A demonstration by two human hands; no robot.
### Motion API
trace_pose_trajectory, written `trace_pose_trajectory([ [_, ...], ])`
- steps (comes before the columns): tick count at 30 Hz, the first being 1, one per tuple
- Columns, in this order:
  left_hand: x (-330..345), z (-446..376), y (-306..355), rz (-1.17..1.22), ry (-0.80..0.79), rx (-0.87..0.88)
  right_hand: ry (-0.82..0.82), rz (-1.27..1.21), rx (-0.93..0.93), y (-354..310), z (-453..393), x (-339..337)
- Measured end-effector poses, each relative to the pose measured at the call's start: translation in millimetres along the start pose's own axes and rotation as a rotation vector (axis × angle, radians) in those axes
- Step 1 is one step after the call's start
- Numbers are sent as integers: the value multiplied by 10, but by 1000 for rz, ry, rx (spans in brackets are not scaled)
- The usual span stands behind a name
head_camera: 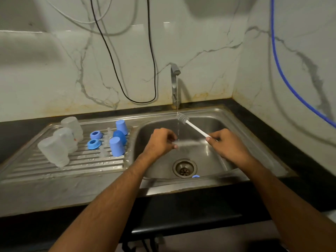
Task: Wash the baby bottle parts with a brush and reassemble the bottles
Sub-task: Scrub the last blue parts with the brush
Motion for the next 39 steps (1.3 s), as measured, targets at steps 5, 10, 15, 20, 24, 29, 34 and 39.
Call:
trace_pose_trajectory([
  [5, 333, -262, 89, -126, -251, 70, -19, 6, 4, 84, -208, 35],
  [10, 586, -475, 73, -252, -460, 129, -29, 0, -6, 69, -462, 104],
  [15, 885, -551, 80, -373, -605, 211, -42, 2, 12, 130, -653, 223],
  [20, 1165, -620, 58, -420, -774, 214, -58, 40, 33, 239, -713, 297],
  [24, 1295, -645, 152, -445, -852, 235, -34, 76, 28, 292, -743, 312],
  [29, 1489, -592, 180, -421, -949, 230, -32, 78, 22, 341, -769, 324],
  [34, 1582, -559, 240, -484, -1002, 292, -31, 71, 24, 337, -770, 325],
  [39, 1617, -557, 223, -423, -1043, 315, -27, 61, 33, 322, -745, 300],
])
Point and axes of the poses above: each hand's wrist, its own z-axis away from the middle knuckle, its own x-axis out of the palm, y = z × x, the point moved 1 cm from there along -z, towards the middle knuckle, and after that the axes turned 3 degrees about -y, right-handed, at the moved point
